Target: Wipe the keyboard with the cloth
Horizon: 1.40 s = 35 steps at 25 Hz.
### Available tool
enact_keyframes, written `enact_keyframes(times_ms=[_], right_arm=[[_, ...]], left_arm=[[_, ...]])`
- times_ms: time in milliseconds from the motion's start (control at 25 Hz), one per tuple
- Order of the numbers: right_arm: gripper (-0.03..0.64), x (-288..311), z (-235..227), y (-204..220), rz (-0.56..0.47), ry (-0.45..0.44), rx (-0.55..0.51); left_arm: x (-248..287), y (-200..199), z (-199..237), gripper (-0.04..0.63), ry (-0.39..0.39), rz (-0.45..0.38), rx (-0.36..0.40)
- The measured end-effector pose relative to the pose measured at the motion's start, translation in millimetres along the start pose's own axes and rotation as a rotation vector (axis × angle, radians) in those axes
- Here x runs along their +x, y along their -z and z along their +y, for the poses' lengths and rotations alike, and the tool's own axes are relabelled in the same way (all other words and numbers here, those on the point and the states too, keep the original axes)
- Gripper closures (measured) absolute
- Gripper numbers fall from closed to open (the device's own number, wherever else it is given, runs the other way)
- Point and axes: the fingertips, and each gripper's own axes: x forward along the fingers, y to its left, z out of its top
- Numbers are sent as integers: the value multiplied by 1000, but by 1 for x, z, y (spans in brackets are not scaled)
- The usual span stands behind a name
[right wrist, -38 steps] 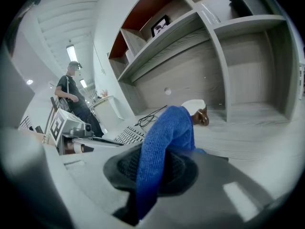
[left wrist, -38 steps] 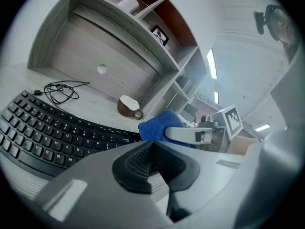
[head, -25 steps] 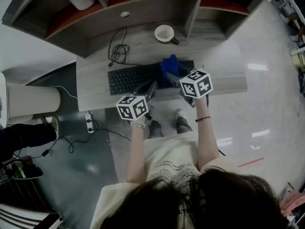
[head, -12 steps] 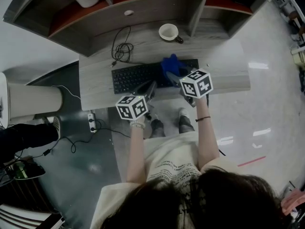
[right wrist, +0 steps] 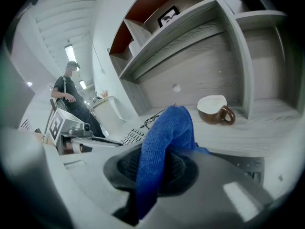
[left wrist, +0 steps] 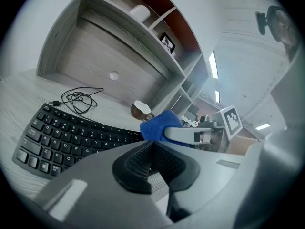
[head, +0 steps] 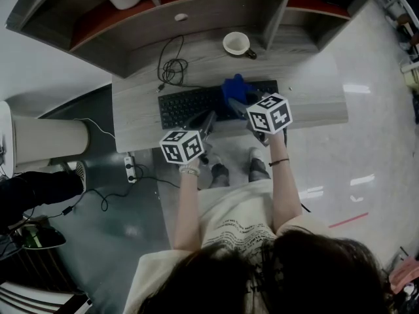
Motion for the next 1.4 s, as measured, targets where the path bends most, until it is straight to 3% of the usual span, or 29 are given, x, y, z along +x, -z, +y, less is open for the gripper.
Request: enact_keyframes(times_ms=[1400], right_arm=[[558, 56, 45, -10, 18, -47, -17]], left_arm=[[-38, -12, 50, 592, -23, -9, -12]])
